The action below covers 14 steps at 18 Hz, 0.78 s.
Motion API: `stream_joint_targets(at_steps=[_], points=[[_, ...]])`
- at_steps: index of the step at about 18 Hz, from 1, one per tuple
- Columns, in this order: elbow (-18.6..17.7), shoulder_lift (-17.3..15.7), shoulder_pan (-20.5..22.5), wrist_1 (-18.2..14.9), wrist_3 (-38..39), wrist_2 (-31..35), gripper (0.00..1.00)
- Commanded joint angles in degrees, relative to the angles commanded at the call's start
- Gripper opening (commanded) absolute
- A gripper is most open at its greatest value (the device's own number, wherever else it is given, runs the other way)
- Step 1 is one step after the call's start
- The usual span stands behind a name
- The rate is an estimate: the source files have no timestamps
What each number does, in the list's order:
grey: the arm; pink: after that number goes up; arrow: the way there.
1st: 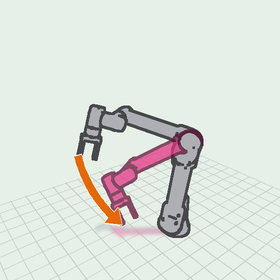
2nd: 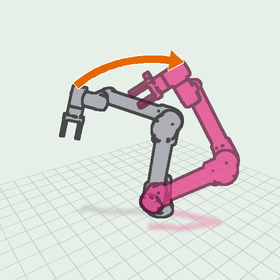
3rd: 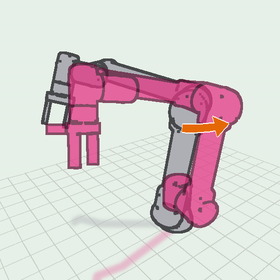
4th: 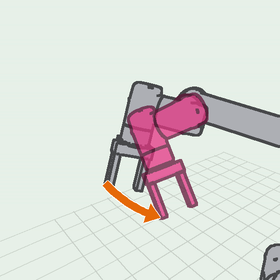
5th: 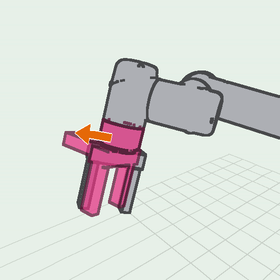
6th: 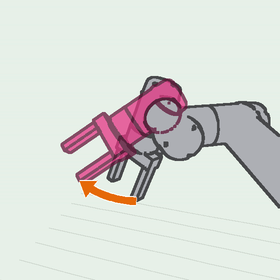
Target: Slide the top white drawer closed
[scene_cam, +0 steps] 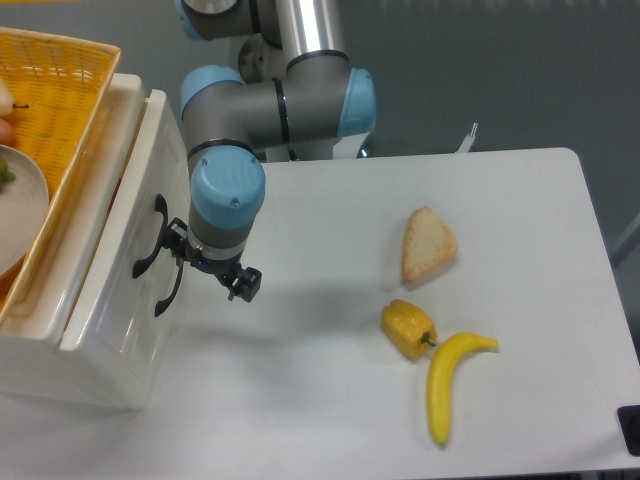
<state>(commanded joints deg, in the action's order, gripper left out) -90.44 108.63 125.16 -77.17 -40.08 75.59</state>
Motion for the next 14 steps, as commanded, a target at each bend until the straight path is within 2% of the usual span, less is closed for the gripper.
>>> stream_joint_targets(at_steps=[9, 14], points=[[-0.09, -0.09, 0.61, 0.00, -0.44, 0.18, 1.00], [0.70, -1.23, 3.60, 0.17, -0.70, 0.44, 1.00]])
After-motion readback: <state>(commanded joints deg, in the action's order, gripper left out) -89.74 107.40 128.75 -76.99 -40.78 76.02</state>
